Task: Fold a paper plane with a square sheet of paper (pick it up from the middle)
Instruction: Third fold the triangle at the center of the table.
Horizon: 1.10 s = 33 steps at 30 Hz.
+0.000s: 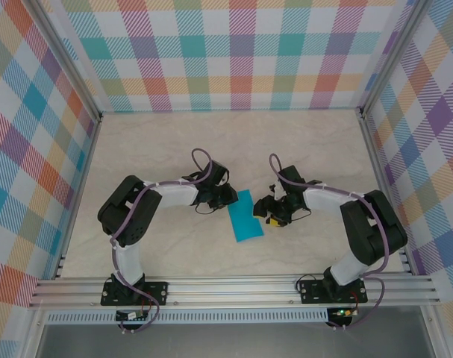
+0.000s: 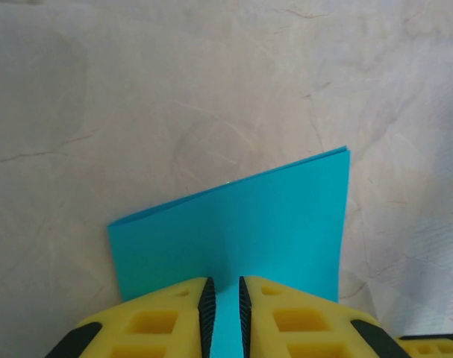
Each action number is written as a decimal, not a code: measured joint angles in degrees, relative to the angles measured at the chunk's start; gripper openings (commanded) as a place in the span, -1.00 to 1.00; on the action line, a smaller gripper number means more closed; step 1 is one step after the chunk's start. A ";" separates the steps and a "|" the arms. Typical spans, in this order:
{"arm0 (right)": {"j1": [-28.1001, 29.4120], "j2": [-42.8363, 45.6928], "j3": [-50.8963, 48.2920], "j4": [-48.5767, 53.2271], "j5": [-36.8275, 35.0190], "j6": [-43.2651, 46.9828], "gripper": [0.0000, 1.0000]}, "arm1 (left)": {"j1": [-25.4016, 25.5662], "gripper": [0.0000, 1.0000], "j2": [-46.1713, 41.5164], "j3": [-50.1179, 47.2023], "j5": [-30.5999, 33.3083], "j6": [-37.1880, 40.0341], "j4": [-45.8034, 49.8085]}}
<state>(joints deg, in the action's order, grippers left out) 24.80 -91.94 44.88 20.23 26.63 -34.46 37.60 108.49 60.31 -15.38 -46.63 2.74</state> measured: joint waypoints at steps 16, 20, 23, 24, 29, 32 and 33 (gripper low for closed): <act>-2.93 -5.53 4.52 3.76 7.04 5.42 0.31 | 0.13 -0.60 0.04 0.24 -0.04 1.33 0.11; -3.43 -6.73 5.53 5.11 8.44 6.62 0.24 | 0.15 -0.60 0.04 0.24 -0.04 1.40 0.11; -3.45 -8.02 6.36 4.68 10.08 6.93 0.21 | 0.13 -0.60 0.04 0.24 -0.04 1.51 0.11; -3.48 -8.17 6.36 4.24 10.54 7.06 0.20 | 0.13 -0.60 0.04 0.24 -0.04 1.51 0.11; -3.32 -8.96 6.45 1.40 13.03 7.54 0.11 | 0.13 -0.60 0.04 0.24 -0.07 1.57 0.11; -3.32 -8.96 6.45 0.24 14.23 7.52 0.07 | 0.13 -0.60 0.00 0.24 -0.09 1.95 0.17; -3.32 -8.96 6.45 -0.02 14.56 7.52 0.07 | 0.15 -0.60 0.00 0.24 -0.09 2.19 0.20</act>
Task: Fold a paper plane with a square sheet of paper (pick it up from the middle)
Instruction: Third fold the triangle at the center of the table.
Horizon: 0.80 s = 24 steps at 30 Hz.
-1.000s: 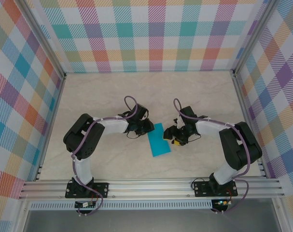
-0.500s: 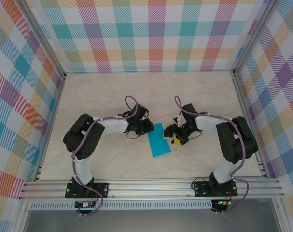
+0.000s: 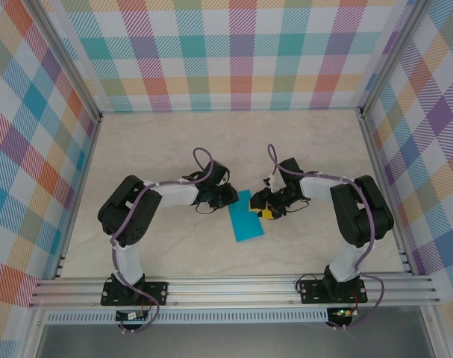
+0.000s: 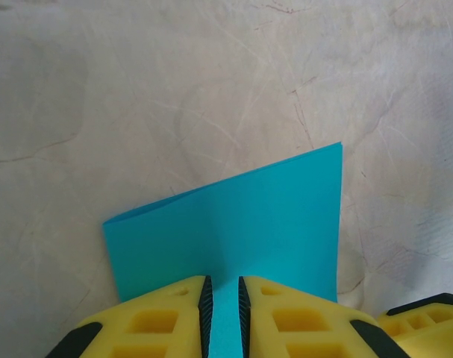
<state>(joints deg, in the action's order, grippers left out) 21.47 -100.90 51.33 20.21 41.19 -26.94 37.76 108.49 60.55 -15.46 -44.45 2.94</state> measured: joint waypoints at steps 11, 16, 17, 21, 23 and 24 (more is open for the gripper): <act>0.00 -1.40 0.57 -2.08 2.03 -0.68 0.04 | -0.02 -0.60 -0.72 -0.02 0.02 0.87 1.73; 0.00 -2.27 1.09 -2.25 2.45 -0.87 -0.04 | 0.00 -0.59 -1.09 -0.02 0.04 1.03 2.54; 0.00 -2.27 1.18 -2.23 2.45 -0.87 -0.04 | 0.00 -0.60 -1.20 -0.02 0.04 1.03 2.78; 0.00 -2.27 1.40 -2.32 2.62 -0.85 -0.04 | 0.00 -0.60 -1.64 -0.11 0.04 1.03 2.91; 0.00 -2.29 1.42 -2.32 2.84 -0.85 -0.03 | 0.00 -0.60 -1.84 -0.26 0.04 1.03 2.89; 0.00 -2.29 1.46 -2.29 2.86 -0.83 -0.03 | 0.00 -0.60 -1.88 -0.33 0.04 1.03 2.86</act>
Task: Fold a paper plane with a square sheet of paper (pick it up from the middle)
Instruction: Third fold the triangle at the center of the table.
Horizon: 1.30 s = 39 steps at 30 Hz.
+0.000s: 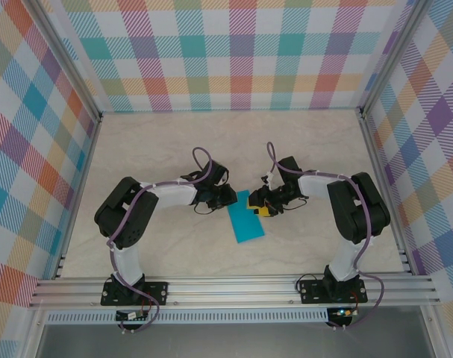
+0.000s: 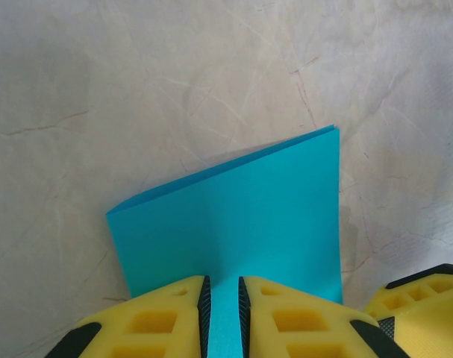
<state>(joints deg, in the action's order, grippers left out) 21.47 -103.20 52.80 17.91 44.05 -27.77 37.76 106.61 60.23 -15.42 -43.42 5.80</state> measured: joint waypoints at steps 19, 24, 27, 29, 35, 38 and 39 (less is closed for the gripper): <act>0.00 -0.26 1.22 0.46 0.15 1.09 -0.07 | 0.00 -0.60 -0.98 -1.33 0.02 -0.02 0.02; 0.00 -0.26 1.22 0.98 0.17 1.53 -0.07 | 0.00 -0.60 -0.98 -1.33 0.02 -0.02 0.02; 0.00 -0.28 1.33 1.22 0.20 1.70 -0.07 | 0.00 -0.60 -0.98 -1.33 0.04 -0.02 0.02; 0.00 -0.50 1.60 1.29 0.42 1.75 -0.07 | 0.00 -0.60 -0.98 -1.33 0.04 -0.02 0.02; -0.07 -0.96 2.69 2.56 -2.14 2.14 -0.03 | 0.00 -0.60 -0.98 -1.33 0.04 -0.02 0.02; -0.13 -0.61 2.71 3.17 -4.94 2.16 0.01 | 0.00 -0.60 -0.98 -1.33 0.04 -0.02 0.02; -0.13 -0.52 2.73 3.34 -5.66 2.16 0.01 | 0.00 -0.60 -0.98 -1.33 0.02 -0.02 0.02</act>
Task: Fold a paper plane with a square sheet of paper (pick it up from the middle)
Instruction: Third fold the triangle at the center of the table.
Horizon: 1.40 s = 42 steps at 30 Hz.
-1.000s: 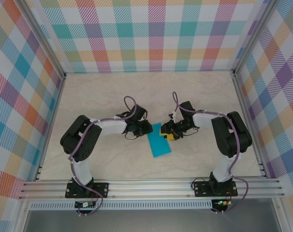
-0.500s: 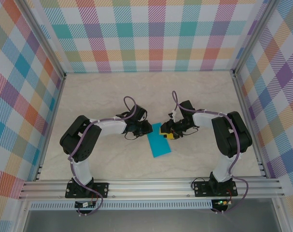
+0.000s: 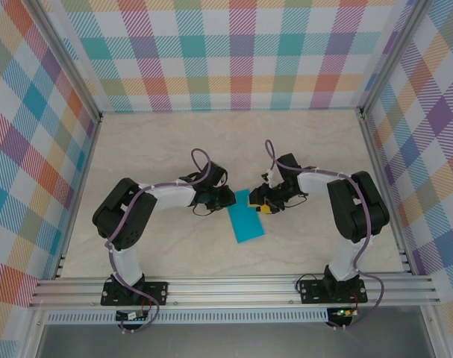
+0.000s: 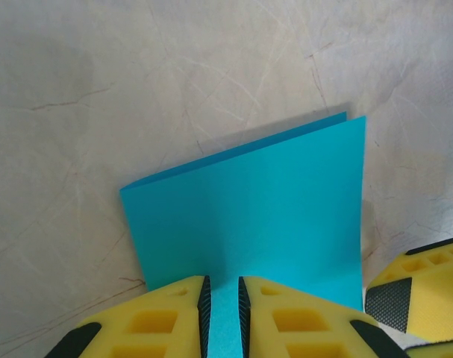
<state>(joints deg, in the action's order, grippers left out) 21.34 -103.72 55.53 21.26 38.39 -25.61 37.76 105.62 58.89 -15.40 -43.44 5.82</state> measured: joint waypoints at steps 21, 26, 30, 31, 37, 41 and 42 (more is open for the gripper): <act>0.00 -1.33 0.20 -1.95 5.25 -0.52 -0.17 | 0.00 -0.60 0.00 0.00 -0.02 0.00 0.00; 0.00 -1.36 0.20 -1.55 4.76 -0.11 -0.03 | 0.00 -0.60 0.00 0.00 -0.02 0.00 0.00; -0.04 -1.60 0.24 -1.33 5.66 0.87 0.03 | 0.00 -0.59 0.00 0.00 -0.02 0.00 0.00; -0.04 -1.95 0.39 -1.33 6.12 0.87 0.04 | 0.00 -0.59 0.00 0.00 -0.02 0.00 0.02; -0.22 -3.61 1.49 -1.22 6.45 1.16 0.11 | 0.00 -0.59 -0.09 0.00 -0.02 0.00 0.02; -0.37 -3.61 2.01 -0.63 5.81 1.73 0.11 | 0.00 -0.59 -0.26 0.00 -0.02 0.00 0.02; -0.55 -3.61 2.08 -0.61 5.70 2.05 0.11 | 0.00 -0.59 -0.39 0.00 -0.02 0.00 0.04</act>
<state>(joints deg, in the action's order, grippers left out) 20.80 -107.33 57.60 20.64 44.10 -23.55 37.76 105.23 58.89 -15.42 -43.44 5.87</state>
